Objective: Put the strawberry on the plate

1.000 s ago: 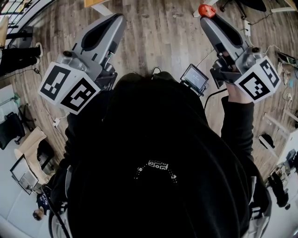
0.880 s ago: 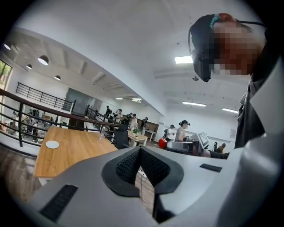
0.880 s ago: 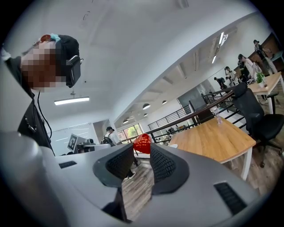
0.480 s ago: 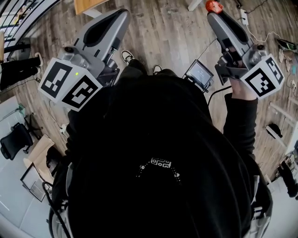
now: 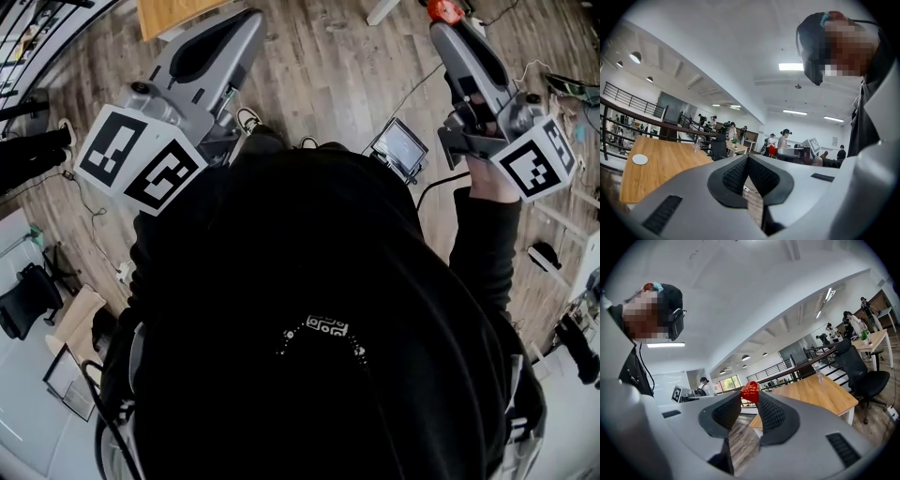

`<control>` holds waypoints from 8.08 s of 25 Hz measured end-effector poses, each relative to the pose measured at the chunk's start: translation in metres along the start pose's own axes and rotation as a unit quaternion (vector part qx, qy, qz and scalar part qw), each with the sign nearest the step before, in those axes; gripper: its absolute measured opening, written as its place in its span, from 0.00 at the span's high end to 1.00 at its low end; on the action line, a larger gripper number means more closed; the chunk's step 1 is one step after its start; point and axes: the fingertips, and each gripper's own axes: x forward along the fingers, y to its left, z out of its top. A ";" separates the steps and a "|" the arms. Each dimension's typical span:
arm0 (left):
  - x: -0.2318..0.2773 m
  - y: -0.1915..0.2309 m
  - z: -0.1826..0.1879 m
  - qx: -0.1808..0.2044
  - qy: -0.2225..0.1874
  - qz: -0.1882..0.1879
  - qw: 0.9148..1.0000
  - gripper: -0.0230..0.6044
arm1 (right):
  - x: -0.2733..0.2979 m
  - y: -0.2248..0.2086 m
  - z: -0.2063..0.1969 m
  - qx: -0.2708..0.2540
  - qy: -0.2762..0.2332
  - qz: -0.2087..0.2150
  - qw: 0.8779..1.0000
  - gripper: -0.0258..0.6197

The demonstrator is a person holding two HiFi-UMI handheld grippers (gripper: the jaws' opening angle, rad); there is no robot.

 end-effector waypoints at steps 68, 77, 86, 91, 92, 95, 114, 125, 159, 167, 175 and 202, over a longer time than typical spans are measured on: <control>-0.028 0.196 0.039 -0.041 -0.010 0.008 0.999 0.97 | 0.203 0.011 0.033 -0.026 0.017 0.009 0.999 0.77; -0.030 0.199 0.039 -0.042 -0.011 0.010 0.999 0.97 | 0.204 0.012 0.033 -0.027 0.018 0.012 0.999 0.77; 0.048 0.183 0.056 -0.037 0.011 -0.018 0.999 0.97 | 0.189 -0.045 0.066 -0.018 0.015 0.004 1.000 0.77; 0.082 0.181 0.053 -0.037 0.028 -0.021 0.999 0.97 | 0.186 -0.082 0.071 -0.003 0.011 0.001 1.000 0.77; 0.086 0.181 0.047 -0.036 0.032 -0.022 0.999 0.97 | 0.183 -0.088 0.066 0.000 0.009 0.000 1.000 0.77; 0.119 0.178 0.037 -0.035 0.043 -0.023 0.998 0.97 | 0.173 -0.127 0.062 0.011 0.002 -0.005 1.000 0.77; 0.068 0.179 0.026 -0.075 0.097 -0.075 0.990 0.97 | 0.184 -0.098 0.023 0.067 -0.001 -0.042 0.997 0.77; 0.035 0.188 0.043 -0.074 0.089 -0.051 0.992 0.97 | 0.205 -0.077 0.035 0.056 0.004 -0.029 0.998 0.77; 0.072 0.226 0.006 -0.151 0.122 -0.072 0.978 0.97 | 0.252 -0.158 -0.003 0.053 0.105 -0.092 0.989 0.77; 0.065 0.247 -0.007 -0.181 0.128 -0.056 0.974 0.97 | 0.274 -0.183 -0.047 0.062 0.158 -0.104 0.980 0.77; 0.066 0.249 -0.018 -0.199 0.135 -0.050 0.969 0.97 | 0.278 -0.213 -0.093 0.070 0.211 -0.122 0.967 0.77; 0.047 0.258 -0.041 -0.243 0.133 -0.012 0.961 0.97 | 0.257 -0.273 -0.263 0.100 0.386 -0.165 0.902 0.77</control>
